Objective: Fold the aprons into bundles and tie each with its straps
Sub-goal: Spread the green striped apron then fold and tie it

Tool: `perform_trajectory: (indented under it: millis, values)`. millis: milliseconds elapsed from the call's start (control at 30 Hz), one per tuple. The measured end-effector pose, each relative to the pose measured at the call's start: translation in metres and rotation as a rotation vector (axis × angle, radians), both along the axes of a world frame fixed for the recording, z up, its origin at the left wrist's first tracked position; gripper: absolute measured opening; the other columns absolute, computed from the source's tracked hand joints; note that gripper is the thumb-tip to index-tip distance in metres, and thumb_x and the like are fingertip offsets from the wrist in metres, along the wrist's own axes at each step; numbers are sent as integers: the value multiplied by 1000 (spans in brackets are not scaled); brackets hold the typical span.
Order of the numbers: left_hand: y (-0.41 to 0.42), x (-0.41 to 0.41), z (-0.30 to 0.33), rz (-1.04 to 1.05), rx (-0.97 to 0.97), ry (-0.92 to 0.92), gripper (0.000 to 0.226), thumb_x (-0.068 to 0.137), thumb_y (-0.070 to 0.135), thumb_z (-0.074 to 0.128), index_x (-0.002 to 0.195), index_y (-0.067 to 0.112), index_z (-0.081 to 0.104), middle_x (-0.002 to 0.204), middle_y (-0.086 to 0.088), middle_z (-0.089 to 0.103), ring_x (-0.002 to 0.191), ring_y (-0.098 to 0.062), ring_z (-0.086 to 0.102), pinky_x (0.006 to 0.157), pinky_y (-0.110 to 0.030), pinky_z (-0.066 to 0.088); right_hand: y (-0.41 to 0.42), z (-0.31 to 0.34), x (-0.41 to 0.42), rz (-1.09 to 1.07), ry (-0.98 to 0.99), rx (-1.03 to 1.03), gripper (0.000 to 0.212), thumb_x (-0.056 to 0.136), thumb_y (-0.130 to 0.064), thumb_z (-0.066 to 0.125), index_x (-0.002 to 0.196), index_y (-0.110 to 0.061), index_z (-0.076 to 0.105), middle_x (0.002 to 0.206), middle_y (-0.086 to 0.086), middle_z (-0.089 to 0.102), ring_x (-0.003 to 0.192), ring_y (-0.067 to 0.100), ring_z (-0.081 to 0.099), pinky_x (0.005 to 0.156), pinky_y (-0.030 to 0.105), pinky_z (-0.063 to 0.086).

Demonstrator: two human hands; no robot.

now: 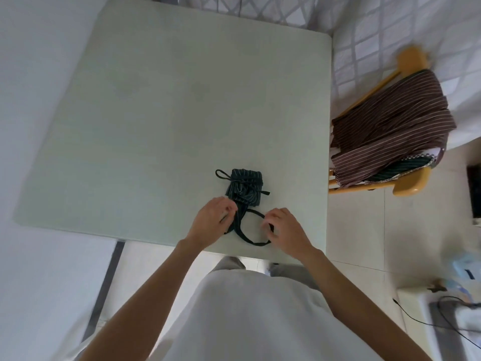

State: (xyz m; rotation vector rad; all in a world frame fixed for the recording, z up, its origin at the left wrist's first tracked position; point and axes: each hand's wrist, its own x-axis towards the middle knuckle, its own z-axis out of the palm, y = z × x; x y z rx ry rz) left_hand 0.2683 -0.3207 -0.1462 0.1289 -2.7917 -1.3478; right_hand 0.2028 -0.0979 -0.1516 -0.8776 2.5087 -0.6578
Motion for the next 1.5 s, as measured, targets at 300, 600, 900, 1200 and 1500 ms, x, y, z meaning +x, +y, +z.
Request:
perform_trajectory:
  millis: [300,600,900,1200,1500]
  values:
    - [23,21,-14,-294,-416,-230,39,88,32,59,125,22,54,125,1,57,119,-18,48,99,-28,31,20,1,-8,-62,90,91,17,87,-21,63,97,-9,69,100,7,67,106,24,52,87,34,39]
    - [22,19,61,592,133,-146,5,94,15,51,95,17,47,88,5,66,83,-17,62,70,-25,43,-20,144,-49,-12,-563,-425,29,82,-15,70,104,-14,51,61,-10,56,56,10,48,58,19,41]
    - [-2,34,199,419,616,42,8,85,19,58,85,11,58,78,1,51,80,-12,50,86,-28,41,-109,247,-46,399,-410,-611,39,78,3,62,101,-26,53,80,-8,64,72,8,55,70,16,40]
    - [-70,131,287,479,698,251,30,68,33,78,80,16,56,71,4,46,66,-8,47,69,-22,43,-189,313,-9,530,-320,-538,24,83,-12,62,105,-20,56,71,-6,61,69,10,53,70,24,40]
    - [-137,244,380,481,439,400,32,72,27,73,96,15,55,79,3,50,76,-11,48,79,-27,47,-289,401,100,1031,-769,-654,39,81,-7,61,117,-22,54,89,0,64,83,10,57,85,26,42]
